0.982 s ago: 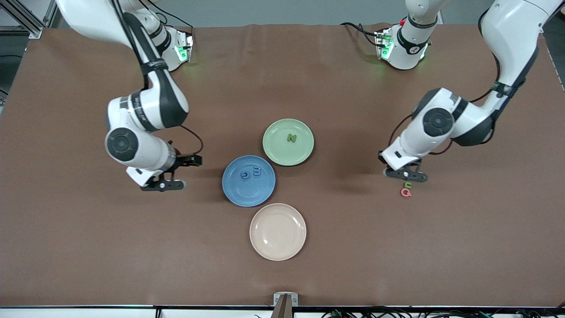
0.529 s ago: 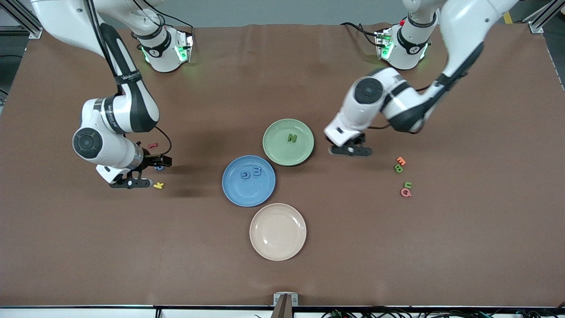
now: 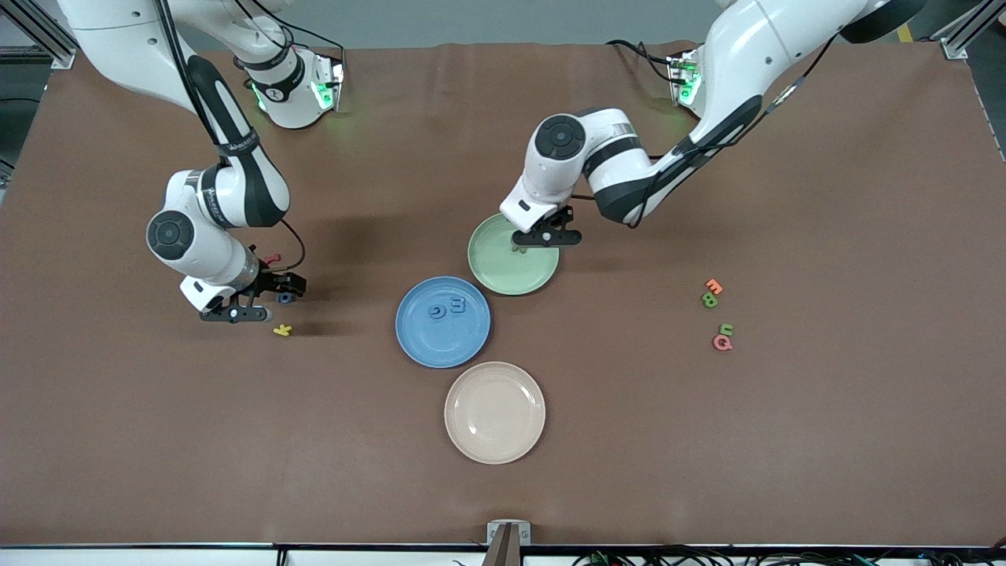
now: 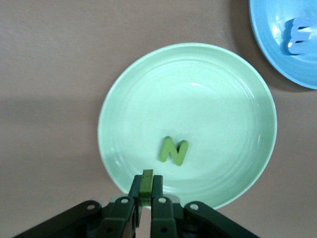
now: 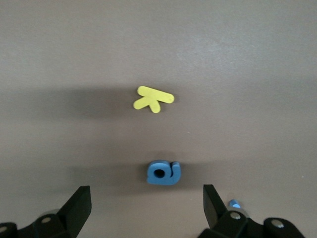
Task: Sort letters by color into matching plates
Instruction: 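Place the green letter on the green plate with the left gripper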
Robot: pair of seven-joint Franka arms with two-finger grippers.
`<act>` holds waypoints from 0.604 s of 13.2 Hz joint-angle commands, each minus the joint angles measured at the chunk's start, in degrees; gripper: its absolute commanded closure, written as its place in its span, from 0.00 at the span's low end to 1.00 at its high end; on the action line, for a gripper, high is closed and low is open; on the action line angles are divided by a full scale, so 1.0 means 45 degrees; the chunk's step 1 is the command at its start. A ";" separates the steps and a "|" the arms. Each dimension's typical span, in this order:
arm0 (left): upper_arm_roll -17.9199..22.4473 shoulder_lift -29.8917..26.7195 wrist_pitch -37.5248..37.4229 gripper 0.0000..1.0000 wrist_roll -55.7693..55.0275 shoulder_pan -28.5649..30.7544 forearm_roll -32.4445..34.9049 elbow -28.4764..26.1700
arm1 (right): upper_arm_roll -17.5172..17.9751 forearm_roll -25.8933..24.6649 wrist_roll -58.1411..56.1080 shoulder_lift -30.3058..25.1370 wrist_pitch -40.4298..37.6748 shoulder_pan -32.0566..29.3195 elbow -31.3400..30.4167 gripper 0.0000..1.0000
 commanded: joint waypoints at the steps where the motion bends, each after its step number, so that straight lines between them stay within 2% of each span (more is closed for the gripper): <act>1: 0.0638 0.0132 -0.0154 0.75 -0.0238 -0.0744 -0.0004 0.0802 | 0.0150 -0.0177 -0.0270 0.0270 0.0555 -0.0422 -0.0106 0.01; 3: 0.0659 0.0113 -0.0154 0.01 -0.0297 -0.0725 -0.0004 0.0920 | 0.0150 -0.0177 -0.0270 0.0757 0.1180 -0.0500 -0.0067 0.01; 6: 0.0659 0.0016 -0.0329 0.00 -0.0161 -0.0492 -0.0004 0.1349 | 0.0150 -0.0177 -0.0270 0.1092 0.1456 -0.0539 -0.0028 0.06; 8: 0.0659 -0.0024 -0.1670 0.00 0.0227 -0.0161 0.0016 0.2107 | 0.0169 -0.0177 -0.0270 0.1111 0.1437 -0.0539 -0.0028 0.17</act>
